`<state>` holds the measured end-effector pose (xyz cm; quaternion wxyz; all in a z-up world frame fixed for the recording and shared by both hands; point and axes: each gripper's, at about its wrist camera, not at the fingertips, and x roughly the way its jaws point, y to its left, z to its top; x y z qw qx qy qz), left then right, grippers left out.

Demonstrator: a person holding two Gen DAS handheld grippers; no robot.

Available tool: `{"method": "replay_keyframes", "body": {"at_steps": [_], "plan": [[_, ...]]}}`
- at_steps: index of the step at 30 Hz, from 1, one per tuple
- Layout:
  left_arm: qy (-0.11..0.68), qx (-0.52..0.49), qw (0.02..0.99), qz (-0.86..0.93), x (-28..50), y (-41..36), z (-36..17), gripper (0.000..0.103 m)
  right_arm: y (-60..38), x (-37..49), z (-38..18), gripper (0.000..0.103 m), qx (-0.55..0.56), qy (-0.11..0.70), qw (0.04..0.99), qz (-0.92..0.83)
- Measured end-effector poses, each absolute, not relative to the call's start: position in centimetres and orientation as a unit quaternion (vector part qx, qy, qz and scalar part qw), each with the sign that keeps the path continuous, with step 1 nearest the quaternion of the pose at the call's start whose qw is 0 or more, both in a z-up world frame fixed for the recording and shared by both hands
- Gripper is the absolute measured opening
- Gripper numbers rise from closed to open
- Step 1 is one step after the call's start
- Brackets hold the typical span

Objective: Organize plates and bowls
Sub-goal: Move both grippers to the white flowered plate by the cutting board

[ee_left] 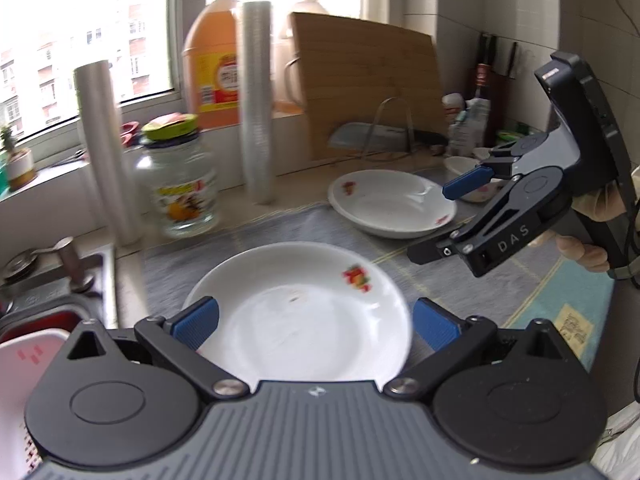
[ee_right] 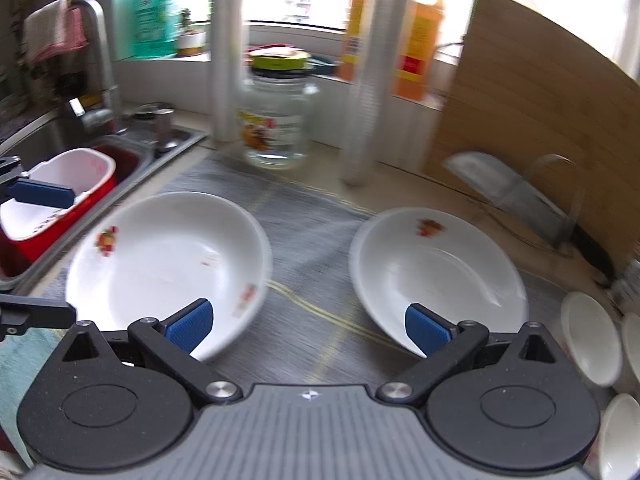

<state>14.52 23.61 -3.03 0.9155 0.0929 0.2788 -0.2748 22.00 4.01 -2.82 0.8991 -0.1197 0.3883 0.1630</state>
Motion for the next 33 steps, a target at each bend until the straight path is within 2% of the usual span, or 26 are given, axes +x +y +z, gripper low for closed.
{"method": "replay_keyframes", "body": {"at_steps": [8, 15, 19, 26, 33], "plan": [[0.279, 0.087, 0.923, -0.252, 15.2, 17.7, -2.1, 0.102, -3.4, 23.6, -2.8, 0.103, -0.094, 0.392, 0.903, 0.152], [0.329, 0.033, 0.923, -0.198, 17.2, 11.5, -2.9, 0.102, -9.3, 26.0, -3.3, 0.103, -0.096, 0.377, 0.898, 0.206], [0.317, 0.024, 0.934, -0.165, 18.0, 8.8, -2.6, 0.102, -11.4, 26.7, -4.1, 0.103, -0.093, 0.375, 0.895, 0.221], [0.295, 0.028, 0.946, -0.129, 20.1, 5.6, -2.6, 0.102, -13.3, 27.7, -4.7, 0.103, -0.059, 0.384, 0.888, 0.246], [0.31, -0.002, 0.945, -0.106, 22.0, 4.6, -4.9, 0.102, -14.9, 30.1, -3.6, 0.103, -0.041, 0.39, 0.894, 0.218]]}}
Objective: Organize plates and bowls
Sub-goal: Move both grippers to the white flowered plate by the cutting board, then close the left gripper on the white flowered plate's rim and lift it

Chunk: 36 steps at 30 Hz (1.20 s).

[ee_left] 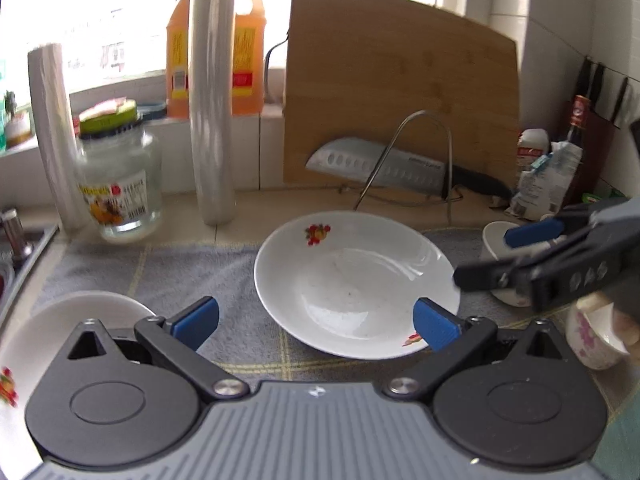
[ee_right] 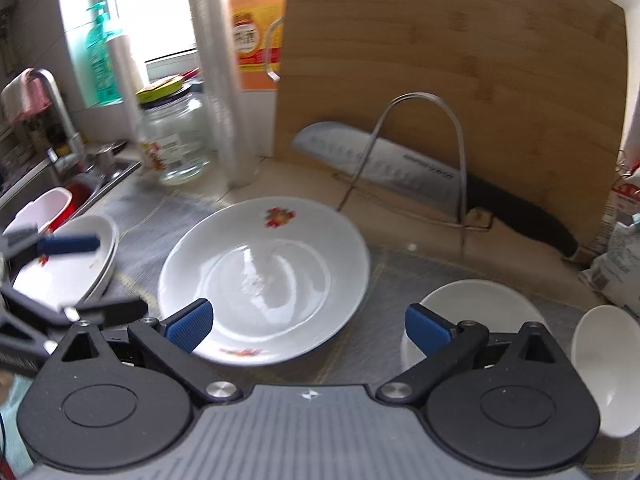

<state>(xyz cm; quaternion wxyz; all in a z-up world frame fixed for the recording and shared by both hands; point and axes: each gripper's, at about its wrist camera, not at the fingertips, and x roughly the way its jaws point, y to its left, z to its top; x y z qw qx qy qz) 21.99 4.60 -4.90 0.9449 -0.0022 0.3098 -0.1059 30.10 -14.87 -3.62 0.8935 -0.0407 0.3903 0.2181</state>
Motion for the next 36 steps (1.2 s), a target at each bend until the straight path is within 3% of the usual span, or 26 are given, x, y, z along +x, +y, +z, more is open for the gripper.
{"method": "replay_keyframes", "body": {"at_steps": [12, 17, 36], "plan": [[0.323, -0.002, 0.936, -0.144, 27.1, 5.7, -3.5, 0.102, -13.3, 28.5, -5.8, 0.103, -0.06, 0.413, 0.878, 0.234], [0.365, 0.013, 0.916, -0.166, 30.8, 4.7, -3.6, 0.102, -11.0, 27.8, -7.9, 0.103, -0.089, 0.426, 0.868, 0.24], [0.462, 0.027, 0.854, -0.238, 39.3, 2.6, -7.6, 0.102, -9.3, 28.4, -11.1, 0.103, -0.11, 0.407, 0.876, 0.234]]}}
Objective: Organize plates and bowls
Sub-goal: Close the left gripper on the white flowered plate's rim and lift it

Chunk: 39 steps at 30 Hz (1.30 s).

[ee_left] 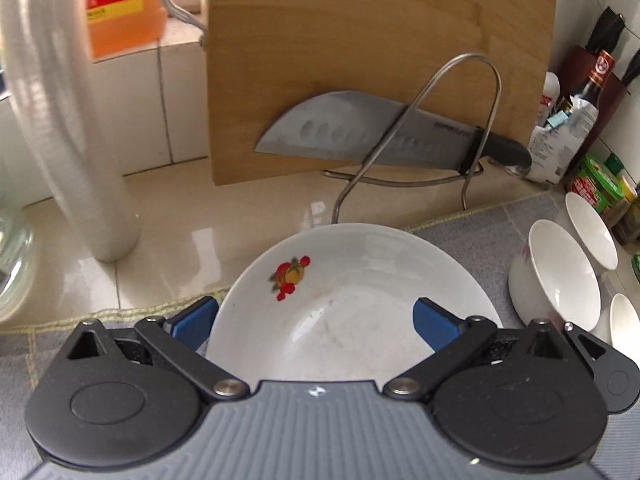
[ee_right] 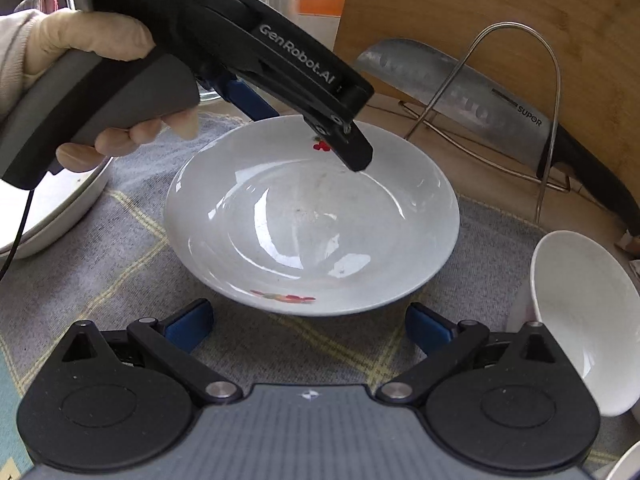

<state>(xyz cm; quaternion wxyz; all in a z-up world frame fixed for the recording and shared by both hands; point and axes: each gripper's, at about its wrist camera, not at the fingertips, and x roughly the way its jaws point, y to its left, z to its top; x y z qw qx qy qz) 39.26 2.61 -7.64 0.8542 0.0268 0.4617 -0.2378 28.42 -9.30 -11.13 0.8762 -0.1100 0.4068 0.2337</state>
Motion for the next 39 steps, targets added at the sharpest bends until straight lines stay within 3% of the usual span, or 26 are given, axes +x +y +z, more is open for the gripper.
{"method": "replay_keyframes", "body": {"at_steps": [15, 23, 39], "plan": [[0.498, 0.039, 0.815, -0.294, 41.8, 2.0, -7.9, 0.099, -9.2, 29.7, -11.5, 0.103, -0.11, 0.385, 0.882, 0.248], [0.499, 0.053, 0.813, -0.295, 42.4, 1.8, -7.5, 0.086, -9.1, 30.3, -11.6, 0.103, -0.111, 0.379, 0.883, 0.253], [0.522, 0.079, 0.783, -0.33, 43.2, 1.8, -7.4, 0.086, -9.3, 30.0, -11.8, 0.103, -0.109, 0.373, 0.886, 0.254]]}}
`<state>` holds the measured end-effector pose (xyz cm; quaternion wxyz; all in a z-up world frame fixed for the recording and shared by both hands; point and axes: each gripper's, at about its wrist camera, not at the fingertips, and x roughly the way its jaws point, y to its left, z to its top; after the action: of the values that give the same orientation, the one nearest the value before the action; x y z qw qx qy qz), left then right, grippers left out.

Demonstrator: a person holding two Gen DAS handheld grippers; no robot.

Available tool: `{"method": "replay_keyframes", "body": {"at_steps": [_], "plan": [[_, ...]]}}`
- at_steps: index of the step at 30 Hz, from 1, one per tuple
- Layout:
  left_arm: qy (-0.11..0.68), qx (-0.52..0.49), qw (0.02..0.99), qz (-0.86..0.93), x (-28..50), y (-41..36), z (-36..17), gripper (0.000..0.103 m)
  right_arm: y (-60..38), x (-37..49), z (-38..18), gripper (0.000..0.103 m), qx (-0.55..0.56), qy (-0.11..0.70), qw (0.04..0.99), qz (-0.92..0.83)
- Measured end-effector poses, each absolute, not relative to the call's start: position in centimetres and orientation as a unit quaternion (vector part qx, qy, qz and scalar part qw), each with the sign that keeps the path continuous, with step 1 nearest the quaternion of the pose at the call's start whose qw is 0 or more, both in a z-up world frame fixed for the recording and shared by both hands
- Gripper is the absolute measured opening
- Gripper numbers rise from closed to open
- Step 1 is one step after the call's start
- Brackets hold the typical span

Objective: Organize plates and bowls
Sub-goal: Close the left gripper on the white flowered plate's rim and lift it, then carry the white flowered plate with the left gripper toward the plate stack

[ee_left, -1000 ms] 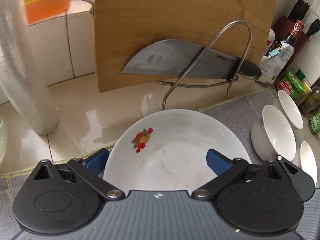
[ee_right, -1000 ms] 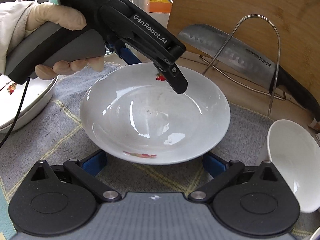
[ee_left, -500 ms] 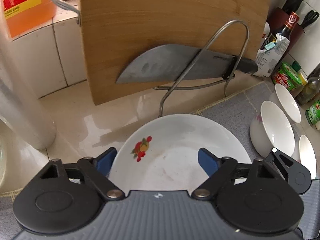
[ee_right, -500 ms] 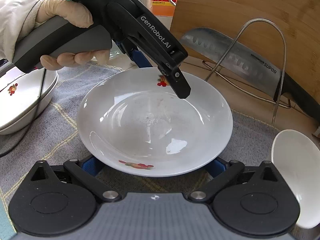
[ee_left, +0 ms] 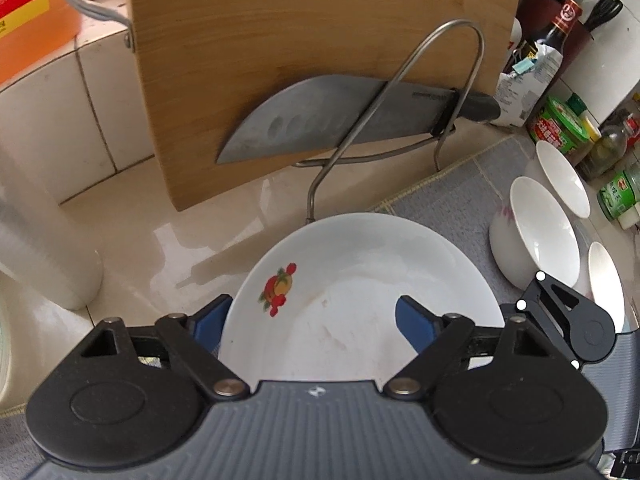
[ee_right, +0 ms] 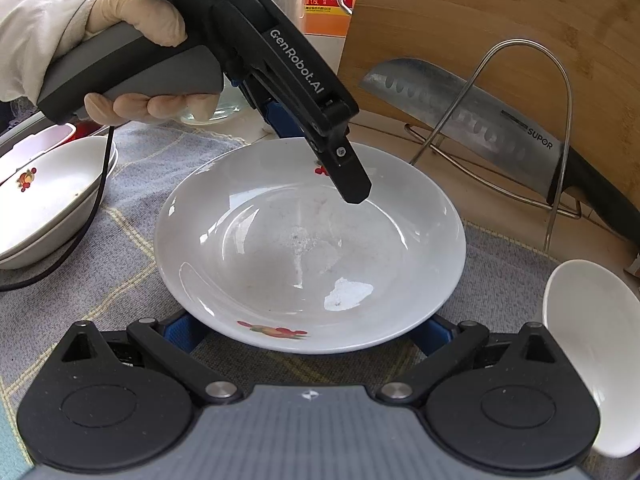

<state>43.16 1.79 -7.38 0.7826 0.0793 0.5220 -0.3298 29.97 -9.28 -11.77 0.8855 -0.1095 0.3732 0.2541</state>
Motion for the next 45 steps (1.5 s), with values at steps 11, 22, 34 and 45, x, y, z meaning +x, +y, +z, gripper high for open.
{"method": "replay_keyframes", "body": {"at_steps": [11, 22, 34, 45], "plan": [[0.519, 0.087, 0.778, -0.343, 42.2, 1.7, -7.0, 0.087, -9.3, 29.6, -11.4, 0.103, -0.111, 0.383, 0.88, 0.257], [0.532, 0.069, 0.764, -0.359, 40.9, 2.1, -7.0, 0.087, -10.0, 28.1, -11.2, 0.103, -0.123, 0.393, 0.871, 0.267], [0.535, 0.044, 0.76, -0.366, 40.6, 3.0, -6.7, 0.087, -10.2, 27.6, -10.5, 0.103, -0.131, 0.396, 0.869, 0.265], [0.525, 0.032, 0.769, -0.362, 38.1, 3.1, -5.4, 0.087, -10.8, 26.0, -8.4, 0.103, -0.14, 0.396, 0.863, 0.28]]}}
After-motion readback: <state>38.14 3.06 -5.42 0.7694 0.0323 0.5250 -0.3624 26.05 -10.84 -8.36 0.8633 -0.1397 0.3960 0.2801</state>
